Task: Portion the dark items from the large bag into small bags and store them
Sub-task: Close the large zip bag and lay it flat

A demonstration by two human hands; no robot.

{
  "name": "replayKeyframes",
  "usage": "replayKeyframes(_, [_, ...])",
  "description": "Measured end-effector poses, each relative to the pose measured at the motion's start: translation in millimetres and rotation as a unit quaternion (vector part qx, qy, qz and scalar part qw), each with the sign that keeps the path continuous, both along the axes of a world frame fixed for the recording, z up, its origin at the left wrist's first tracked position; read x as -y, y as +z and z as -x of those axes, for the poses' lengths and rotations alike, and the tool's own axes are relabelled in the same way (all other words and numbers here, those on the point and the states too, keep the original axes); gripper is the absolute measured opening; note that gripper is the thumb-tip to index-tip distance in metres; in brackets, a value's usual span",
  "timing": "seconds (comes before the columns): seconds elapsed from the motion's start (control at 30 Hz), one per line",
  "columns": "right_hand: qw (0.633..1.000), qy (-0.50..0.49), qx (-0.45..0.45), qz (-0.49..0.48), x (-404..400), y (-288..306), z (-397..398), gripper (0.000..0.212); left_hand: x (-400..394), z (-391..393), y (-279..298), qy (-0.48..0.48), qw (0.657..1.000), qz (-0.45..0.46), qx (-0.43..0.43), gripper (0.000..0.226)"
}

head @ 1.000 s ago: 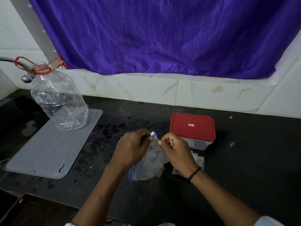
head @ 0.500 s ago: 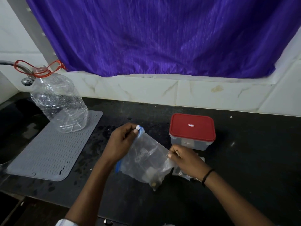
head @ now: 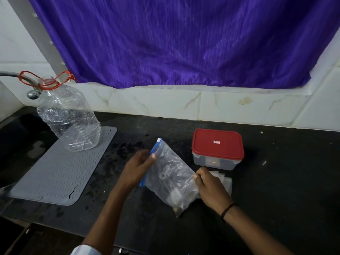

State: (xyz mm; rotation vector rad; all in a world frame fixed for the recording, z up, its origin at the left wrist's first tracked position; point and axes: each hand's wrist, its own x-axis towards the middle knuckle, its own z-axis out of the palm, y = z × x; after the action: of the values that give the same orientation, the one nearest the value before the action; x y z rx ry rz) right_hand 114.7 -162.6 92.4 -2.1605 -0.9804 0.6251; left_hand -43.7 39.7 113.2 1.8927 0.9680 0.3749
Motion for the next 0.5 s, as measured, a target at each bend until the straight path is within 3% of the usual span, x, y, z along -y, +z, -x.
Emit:
replayKeyframes(0.07, [0.999, -0.024, -0.038, -0.016, 1, -1, 5, 0.022, -4, 6, -17, -0.01, 0.993, 0.027, -0.117, 0.062])
replayKeyframes(0.13, [0.994, -0.047, -0.101, -0.021, 1, -1, 9, 0.019, -2, 10, -35, -0.008, 0.981, 0.076, -0.177, 0.052])
replayKeyframes(0.2, [0.988, -0.051, -0.143, -0.018, 2, -2, 12, 0.016, 3, 11, -50, 0.035, 0.983, 0.126, -0.127, 0.031])
replayKeyframes(0.3, [0.981, -0.045, -0.188, -0.007, 2, -5, 15, 0.014, -2, 9, -57, 0.156, 0.975, 0.157, -0.032, 0.026])
replayKeyframes(0.5, [0.975, 0.004, -0.221, -0.002, 7, -19, 21, 0.012, 7, 0, -53, 0.179, 0.933, 0.299, -0.092, 0.034])
